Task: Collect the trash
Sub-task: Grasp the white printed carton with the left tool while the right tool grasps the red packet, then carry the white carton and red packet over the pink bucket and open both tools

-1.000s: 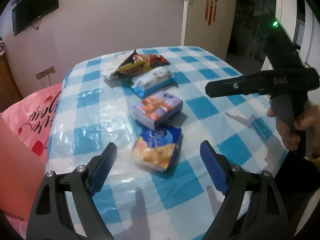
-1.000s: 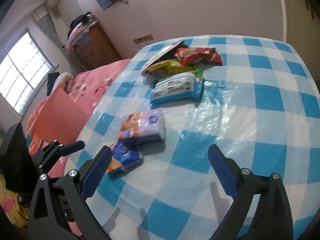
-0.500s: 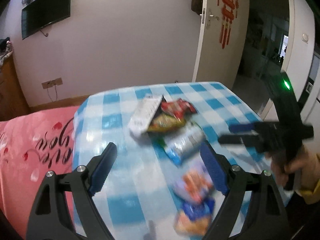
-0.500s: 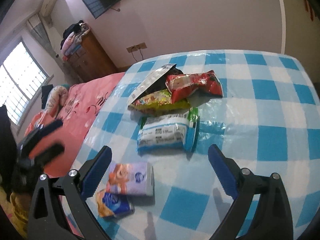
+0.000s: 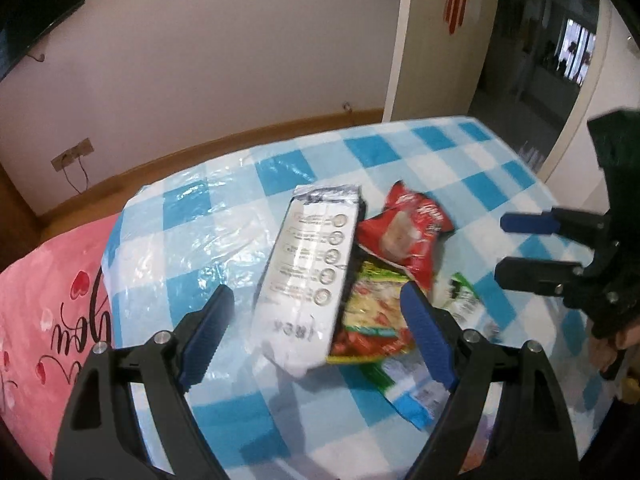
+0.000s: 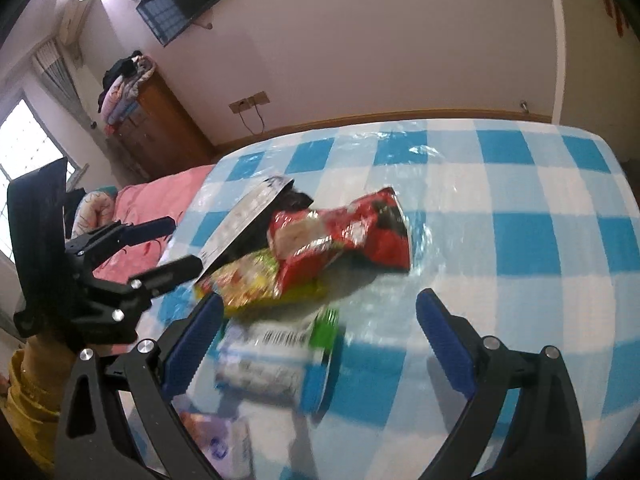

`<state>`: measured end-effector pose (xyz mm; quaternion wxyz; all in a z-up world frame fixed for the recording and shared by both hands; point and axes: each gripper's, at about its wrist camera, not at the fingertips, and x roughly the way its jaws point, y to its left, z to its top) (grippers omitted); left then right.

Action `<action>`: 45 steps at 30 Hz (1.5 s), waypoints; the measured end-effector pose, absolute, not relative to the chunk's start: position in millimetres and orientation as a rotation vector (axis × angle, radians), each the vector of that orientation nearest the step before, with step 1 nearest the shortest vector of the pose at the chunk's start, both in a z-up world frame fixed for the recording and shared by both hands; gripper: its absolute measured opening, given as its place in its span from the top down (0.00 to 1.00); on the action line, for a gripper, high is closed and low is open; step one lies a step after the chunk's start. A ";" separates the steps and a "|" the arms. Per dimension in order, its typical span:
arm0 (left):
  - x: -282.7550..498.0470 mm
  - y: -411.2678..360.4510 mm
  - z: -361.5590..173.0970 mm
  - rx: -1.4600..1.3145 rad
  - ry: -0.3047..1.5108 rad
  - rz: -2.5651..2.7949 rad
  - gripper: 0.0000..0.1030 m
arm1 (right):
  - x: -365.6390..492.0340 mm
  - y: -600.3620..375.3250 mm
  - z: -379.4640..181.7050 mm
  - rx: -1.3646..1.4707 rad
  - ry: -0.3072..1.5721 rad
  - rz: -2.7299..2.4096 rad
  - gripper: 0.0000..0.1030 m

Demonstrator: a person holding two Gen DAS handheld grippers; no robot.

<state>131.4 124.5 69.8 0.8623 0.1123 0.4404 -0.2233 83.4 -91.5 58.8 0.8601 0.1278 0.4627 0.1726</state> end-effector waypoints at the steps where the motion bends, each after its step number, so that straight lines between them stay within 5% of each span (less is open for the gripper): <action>1: 136.3 123.3 66.8 0.241 0.933 -0.463 0.17 | 88.1 -89.9 58.5 0.262 0.967 0.371 0.07; 14: 178.5 122.2 39.8 0.198 1.034 -0.441 0.18 | 135.2 -70.3 29.6 0.156 1.016 0.373 0.06; 20: 185.6 121.4 27.6 0.173 1.061 -0.427 0.35 | 141.1 -66.3 19.2 0.101 1.030 0.362 0.04; 45: 92.7 173.1 47.8 -0.020 0.927 -0.238 0.35 | 100.6 -77.4 16.8 0.095 0.953 0.336 0.14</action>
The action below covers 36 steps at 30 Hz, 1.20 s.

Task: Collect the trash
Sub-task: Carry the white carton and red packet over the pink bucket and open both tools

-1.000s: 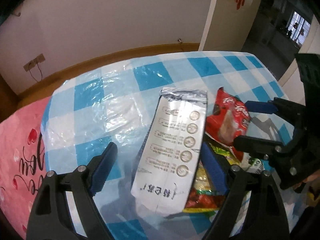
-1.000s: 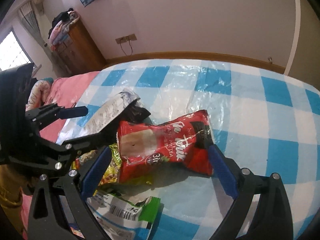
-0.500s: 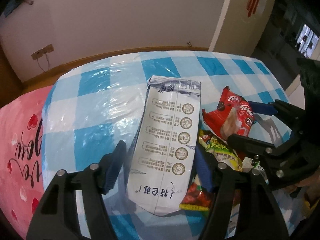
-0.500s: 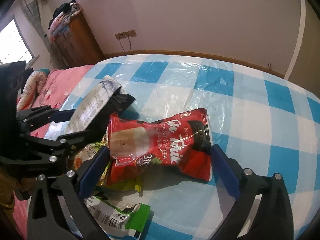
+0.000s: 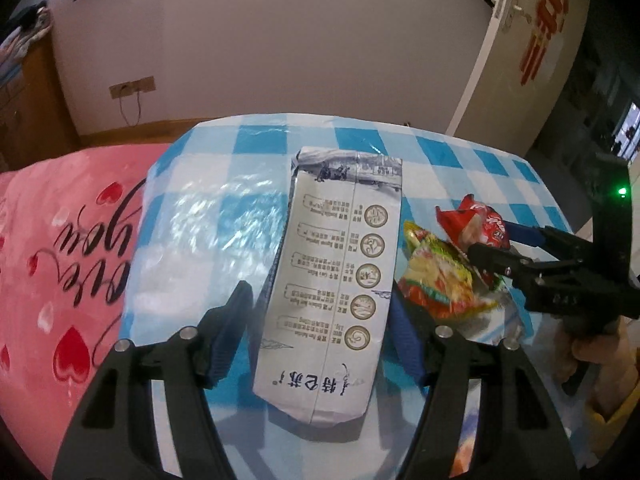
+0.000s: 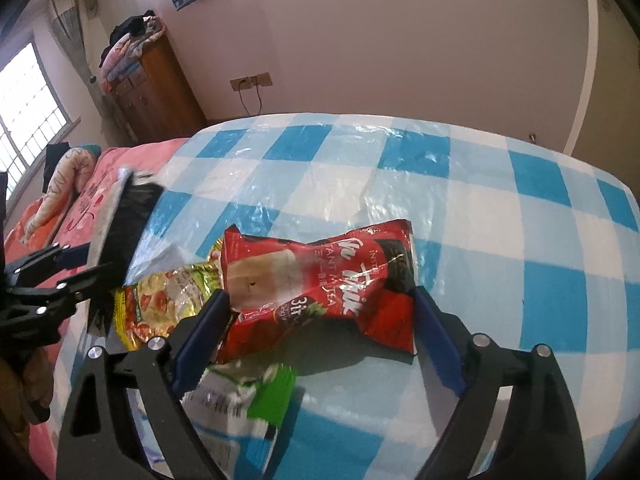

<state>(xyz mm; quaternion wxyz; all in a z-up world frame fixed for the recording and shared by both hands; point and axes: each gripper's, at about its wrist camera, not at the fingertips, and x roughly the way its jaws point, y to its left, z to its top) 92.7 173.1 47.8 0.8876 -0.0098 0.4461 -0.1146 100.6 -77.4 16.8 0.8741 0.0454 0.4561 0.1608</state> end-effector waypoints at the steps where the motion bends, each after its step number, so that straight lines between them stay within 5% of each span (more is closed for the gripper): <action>1: 85.7 174.7 48.2 -0.021 0.924 -0.237 0.35 | 98.5 -79.4 17.0 0.100 0.952 0.335 0.14; 20: -4.0 170.6 65.9 -0.051 0.860 -0.241 0.35 | 13.1 -95.4 52.2 0.151 0.890 0.335 0.15; 36: -68.6 213.9 133.5 -0.089 0.715 -0.168 0.35 | -27.5 -23.8 132.5 0.060 0.780 0.507 0.15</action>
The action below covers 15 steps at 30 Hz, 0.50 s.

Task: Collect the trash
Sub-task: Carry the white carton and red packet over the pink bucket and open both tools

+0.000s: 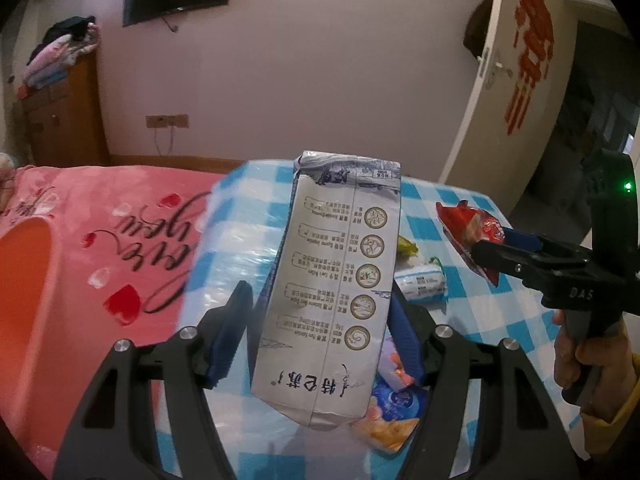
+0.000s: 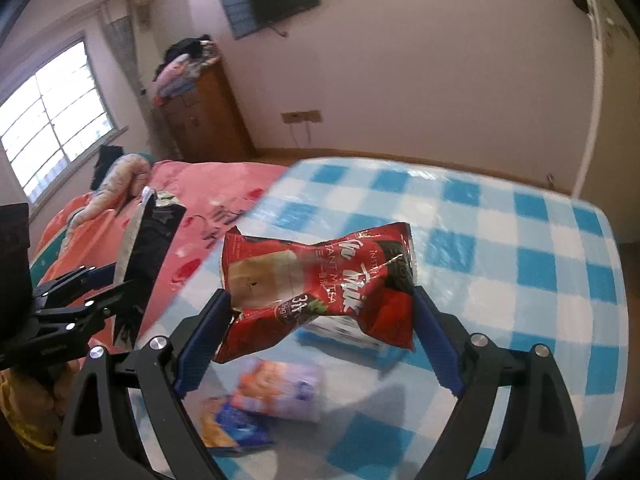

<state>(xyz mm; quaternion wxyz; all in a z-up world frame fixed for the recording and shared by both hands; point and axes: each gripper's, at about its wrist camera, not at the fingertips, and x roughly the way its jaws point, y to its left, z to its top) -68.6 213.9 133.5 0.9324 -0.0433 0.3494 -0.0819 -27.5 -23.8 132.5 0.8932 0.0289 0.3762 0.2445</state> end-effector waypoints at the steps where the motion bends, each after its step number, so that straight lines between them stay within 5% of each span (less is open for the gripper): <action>1: -73.1 219.2 138.4 -0.090 0.703 -0.155 0.35 | -29.2 -17.3 138.0 0.052 0.773 0.521 0.15; 15: -142.9 348.9 194.5 -0.167 0.576 0.173 0.35 | -48.7 155.5 199.3 -0.157 0.673 0.853 0.15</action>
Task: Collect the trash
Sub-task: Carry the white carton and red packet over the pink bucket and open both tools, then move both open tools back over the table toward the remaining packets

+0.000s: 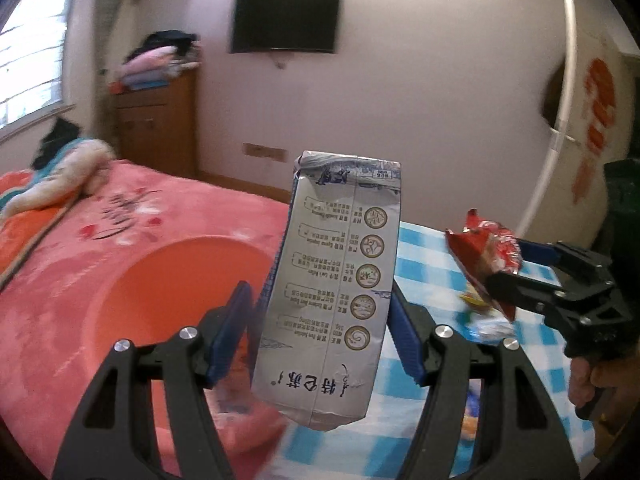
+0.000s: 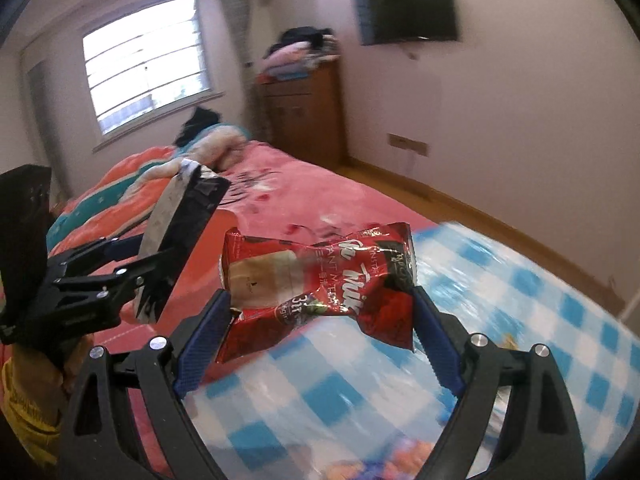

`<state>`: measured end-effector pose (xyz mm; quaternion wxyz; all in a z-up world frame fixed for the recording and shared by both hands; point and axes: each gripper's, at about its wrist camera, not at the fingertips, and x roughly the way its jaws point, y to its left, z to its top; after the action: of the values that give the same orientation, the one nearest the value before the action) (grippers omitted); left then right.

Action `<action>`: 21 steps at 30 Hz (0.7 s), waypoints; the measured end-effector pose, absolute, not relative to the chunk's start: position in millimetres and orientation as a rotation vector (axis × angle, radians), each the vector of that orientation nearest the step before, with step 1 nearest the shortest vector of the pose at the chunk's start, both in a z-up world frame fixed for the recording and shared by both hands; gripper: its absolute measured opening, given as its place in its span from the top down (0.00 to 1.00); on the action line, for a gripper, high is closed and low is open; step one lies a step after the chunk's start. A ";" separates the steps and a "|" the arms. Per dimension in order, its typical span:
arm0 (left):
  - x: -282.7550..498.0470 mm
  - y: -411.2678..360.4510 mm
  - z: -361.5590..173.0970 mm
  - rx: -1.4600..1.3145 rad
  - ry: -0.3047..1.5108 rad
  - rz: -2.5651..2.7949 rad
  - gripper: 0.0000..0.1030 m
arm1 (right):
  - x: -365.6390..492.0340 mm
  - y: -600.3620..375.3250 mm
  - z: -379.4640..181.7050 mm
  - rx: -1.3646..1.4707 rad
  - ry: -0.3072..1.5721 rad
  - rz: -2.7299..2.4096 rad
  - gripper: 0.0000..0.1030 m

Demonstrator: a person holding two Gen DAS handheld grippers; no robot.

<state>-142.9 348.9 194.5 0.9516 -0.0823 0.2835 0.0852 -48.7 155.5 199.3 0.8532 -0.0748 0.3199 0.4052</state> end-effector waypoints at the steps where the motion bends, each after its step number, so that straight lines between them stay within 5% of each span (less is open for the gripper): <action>1: -146.7 361.2 194.5 -0.175 0.577 0.206 0.35 | -48.7 166.0 200.5 -0.165 0.673 0.869 0.15; 14: -154.6 440.4 170.7 -0.274 0.643 0.412 0.35 | -58.0 310.7 184.0 -0.355 0.686 1.044 0.12; 18: -152.7 442.0 165.8 -0.264 0.652 0.449 0.17 | -51.0 306.0 180.7 -0.302 0.679 1.020 0.09; 21: -152.4 438.5 166.2 -0.244 0.636 0.456 0.14 | -43.6 282.7 183.3 -0.209 0.679 0.993 0.08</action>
<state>-152.4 438.5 166.2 0.9172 -0.1187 0.3091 0.2217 -43.6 282.7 183.3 0.8194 -0.0981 0.3187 0.4663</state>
